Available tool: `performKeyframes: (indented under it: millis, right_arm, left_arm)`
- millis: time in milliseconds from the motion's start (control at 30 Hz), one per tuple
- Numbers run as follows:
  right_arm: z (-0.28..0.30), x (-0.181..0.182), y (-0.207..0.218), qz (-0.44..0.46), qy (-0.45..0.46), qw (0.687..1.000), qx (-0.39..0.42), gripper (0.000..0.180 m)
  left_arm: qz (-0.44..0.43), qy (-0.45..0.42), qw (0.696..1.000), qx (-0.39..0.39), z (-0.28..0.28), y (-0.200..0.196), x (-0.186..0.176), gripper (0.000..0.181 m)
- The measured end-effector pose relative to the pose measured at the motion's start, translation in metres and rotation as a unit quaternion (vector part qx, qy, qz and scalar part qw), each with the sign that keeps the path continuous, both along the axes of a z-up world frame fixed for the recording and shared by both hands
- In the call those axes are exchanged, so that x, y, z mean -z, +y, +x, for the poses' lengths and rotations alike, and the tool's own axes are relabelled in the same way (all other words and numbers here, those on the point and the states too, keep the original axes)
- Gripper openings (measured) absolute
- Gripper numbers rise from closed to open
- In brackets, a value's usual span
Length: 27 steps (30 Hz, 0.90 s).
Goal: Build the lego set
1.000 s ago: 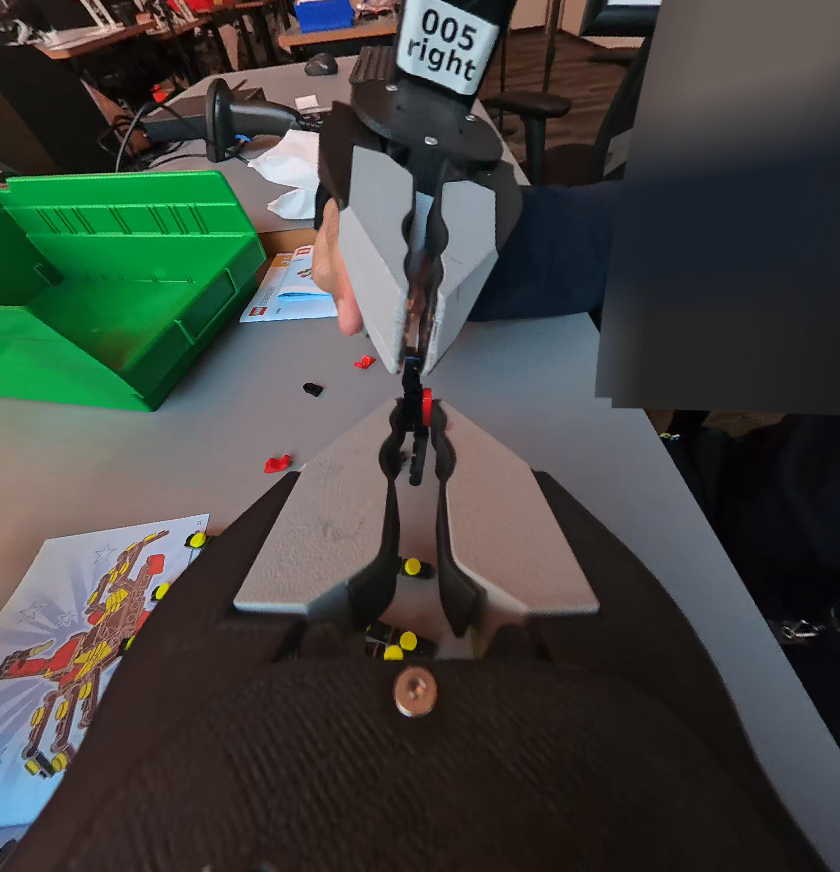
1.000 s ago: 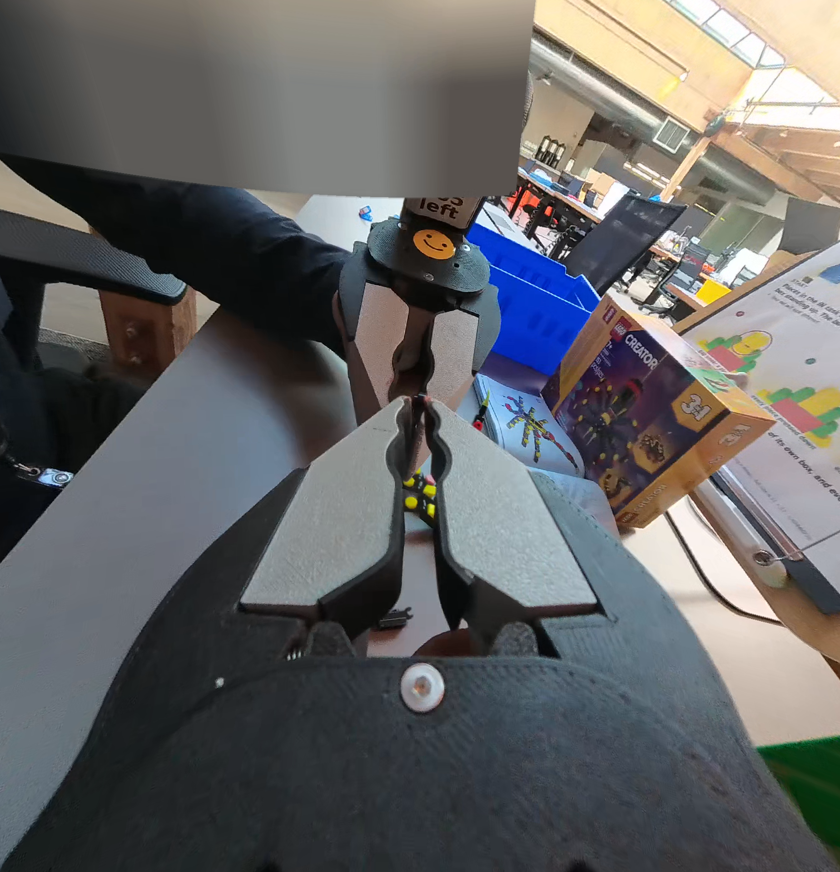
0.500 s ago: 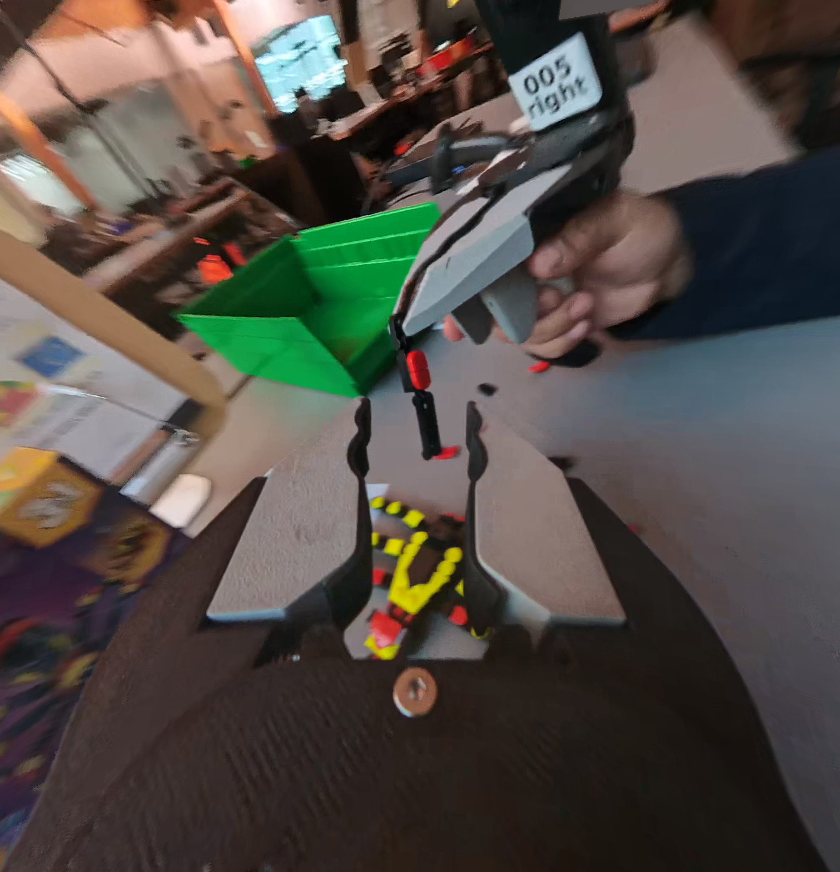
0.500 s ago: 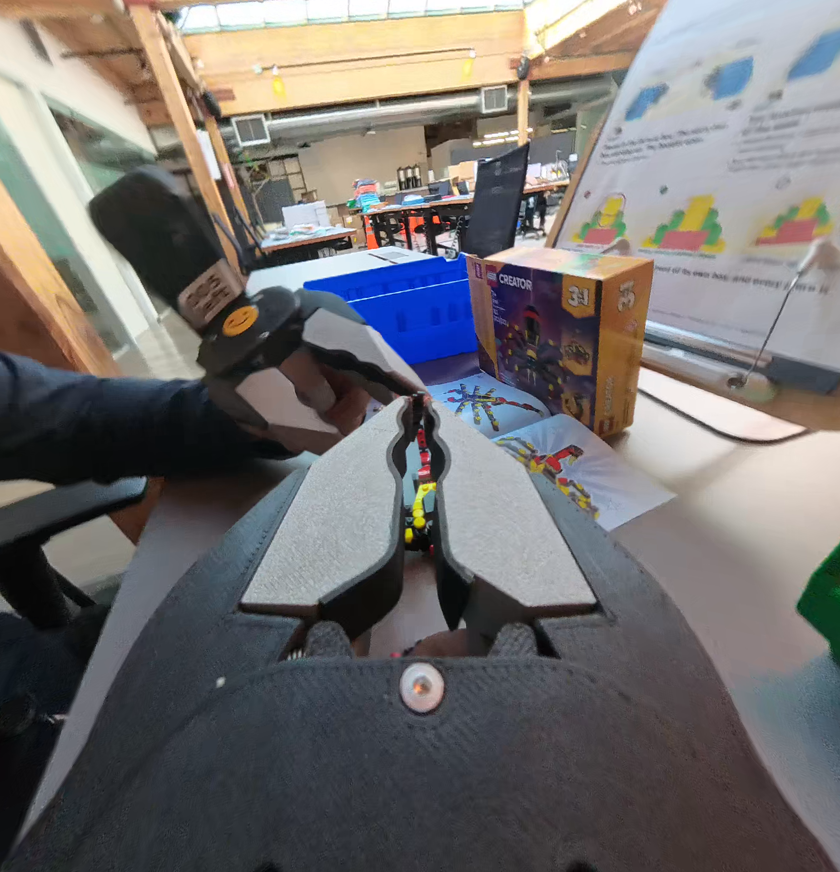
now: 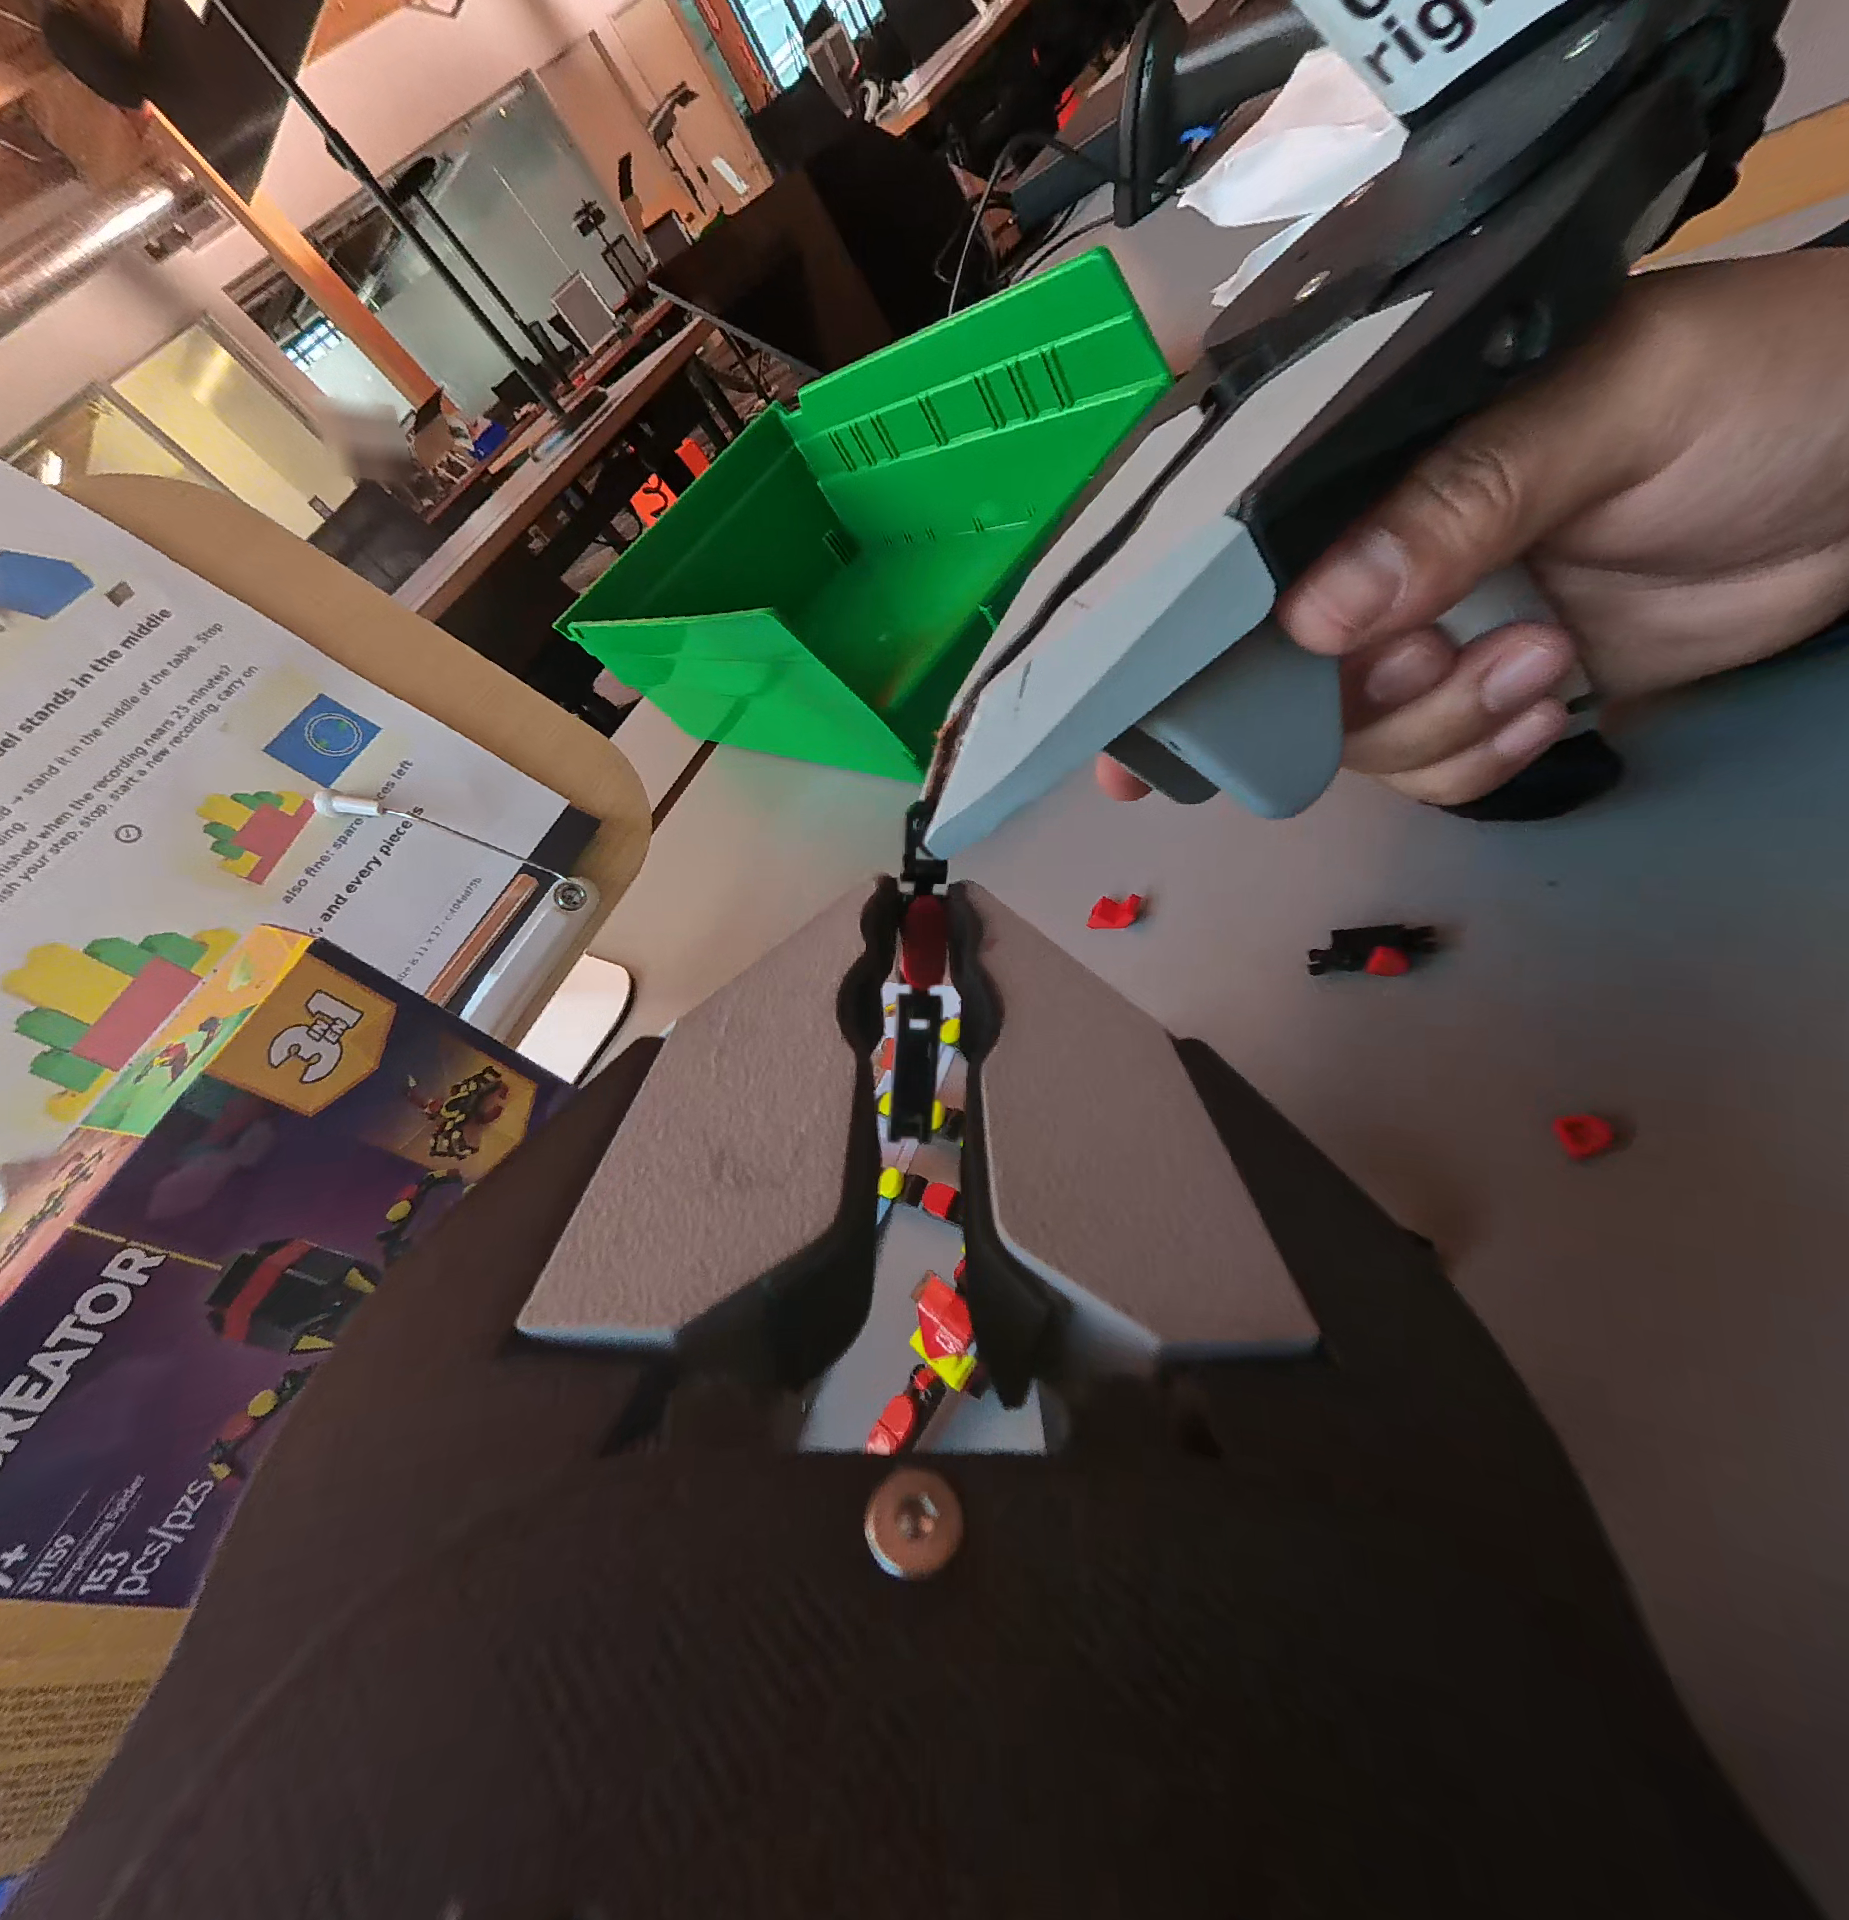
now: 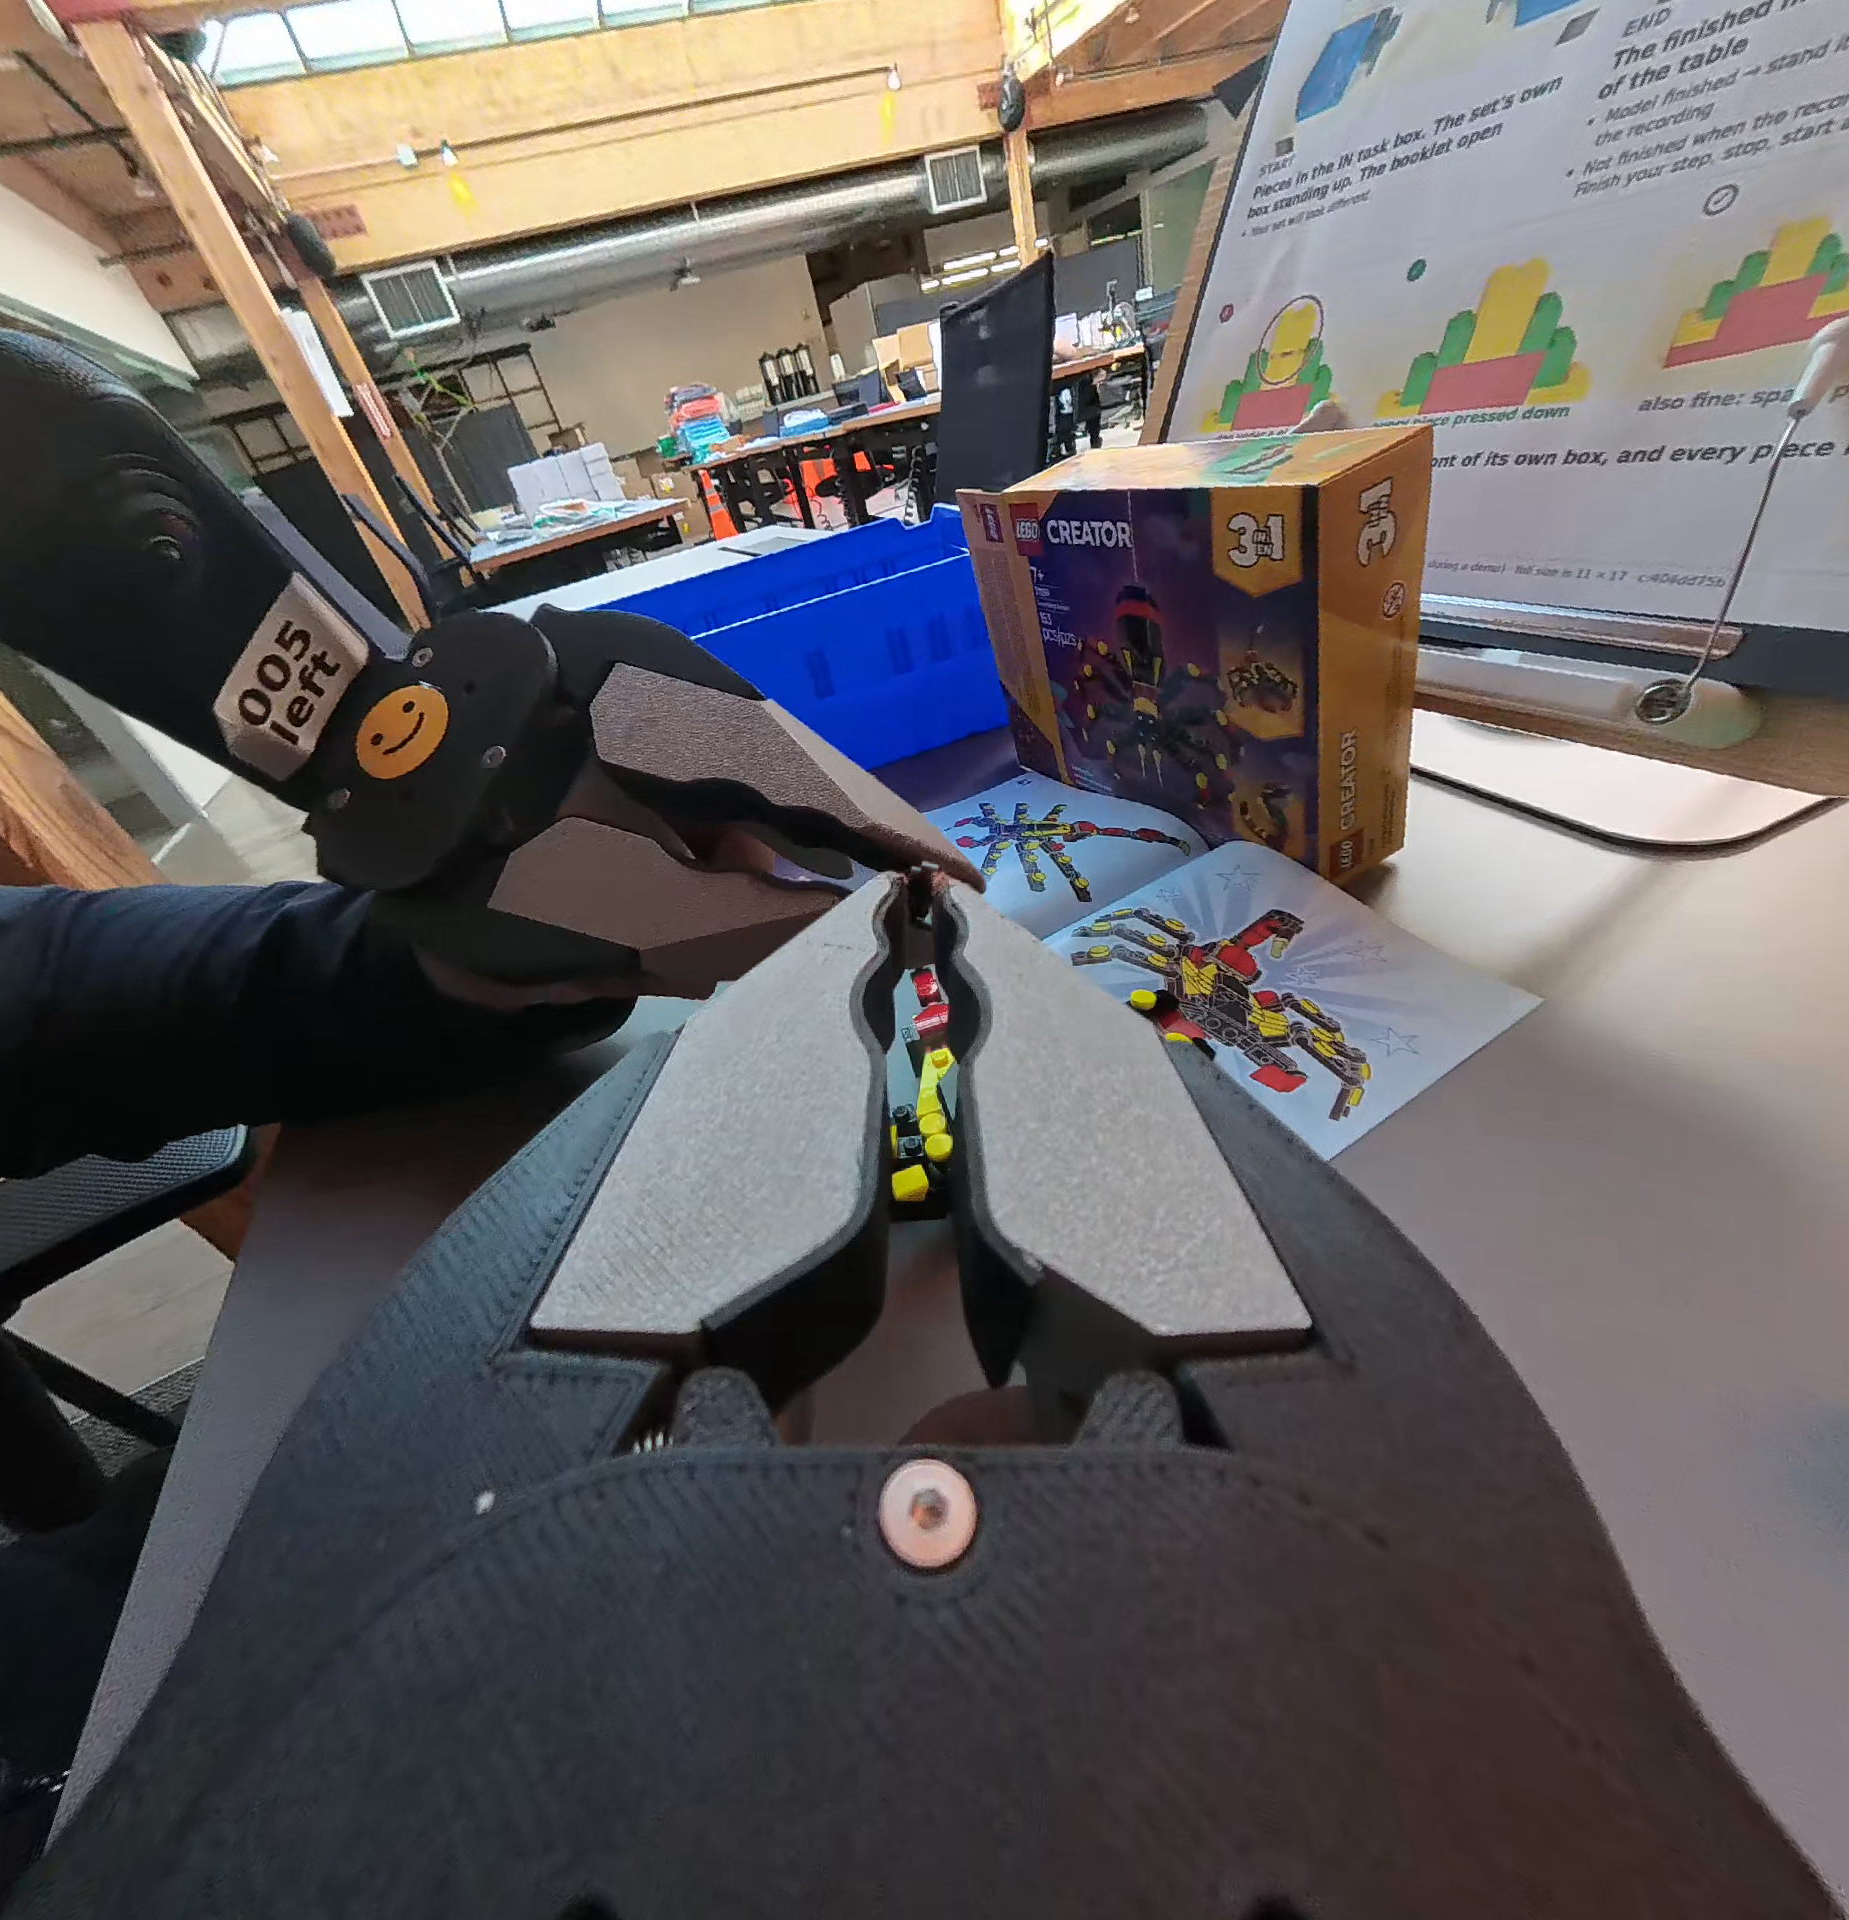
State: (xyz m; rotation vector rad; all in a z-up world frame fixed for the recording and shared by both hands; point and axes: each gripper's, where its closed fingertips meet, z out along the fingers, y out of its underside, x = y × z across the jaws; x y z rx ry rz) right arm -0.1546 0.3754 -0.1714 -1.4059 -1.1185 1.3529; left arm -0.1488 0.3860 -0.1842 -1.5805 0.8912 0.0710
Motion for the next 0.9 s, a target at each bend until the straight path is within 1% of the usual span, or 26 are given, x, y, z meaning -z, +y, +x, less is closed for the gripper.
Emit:
performKeyframes:
  millis: [267, 433, 500, 600, 633, 767, 833, 900]
  right_arm:
    - [0.0, 0.0, 0.003, 0.019, 0.002, 1.0, 0.018, 0.0]
    - [0.001, -0.003, 0.002, 0.053, 0.001, 0.998, 0.025, 0.001]
    - [0.003, -0.008, 0.001, 0.106, 0.004, 0.994, 0.033, 0.0]
    - [0.009, -0.016, -0.003, 0.23, 0.0, 0.972, 0.048, 0.001]
    - [0.01, -0.018, -0.007, 0.254, -0.002, 0.966, 0.048, 0.001]
    - [0.009, -0.025, -0.014, 0.301, 0.008, 0.952, 0.06, 0.0]
    - [0.007, -0.019, -0.012, 0.323, -0.012, 0.944, 0.067, 0.0]
    - [0.006, -0.012, -0.008, 0.318, -0.029, 0.945, 0.069, 0.0]
  left_arm:
    - [0.011, 0.014, 1.0, -0.013, -0.005, 0.002, 0.001, 0.007]
    - [-0.012, 0.014, 1.0, 0.006, -0.003, -0.001, 0.001, 0.005]
    - [-0.02, -0.01, 1.0, 0.014, -0.003, -0.002, -0.003, 0.005]
    - [-0.026, -0.022, 0.999, 0.012, -0.009, -0.001, -0.006, 0.005]
    - [-0.026, -0.02, 0.999, 0.013, -0.011, -0.001, -0.006, 0.005]
    - [-0.037, -0.003, 0.999, 0.025, -0.005, -0.004, 0.001, 0.005]
    - [-0.034, 0.006, 0.999, 0.036, 0.001, -0.006, 0.002, 0.005]
    - [-0.027, 0.012, 0.999, 0.044, 0.005, -0.009, 0.0, 0.005]
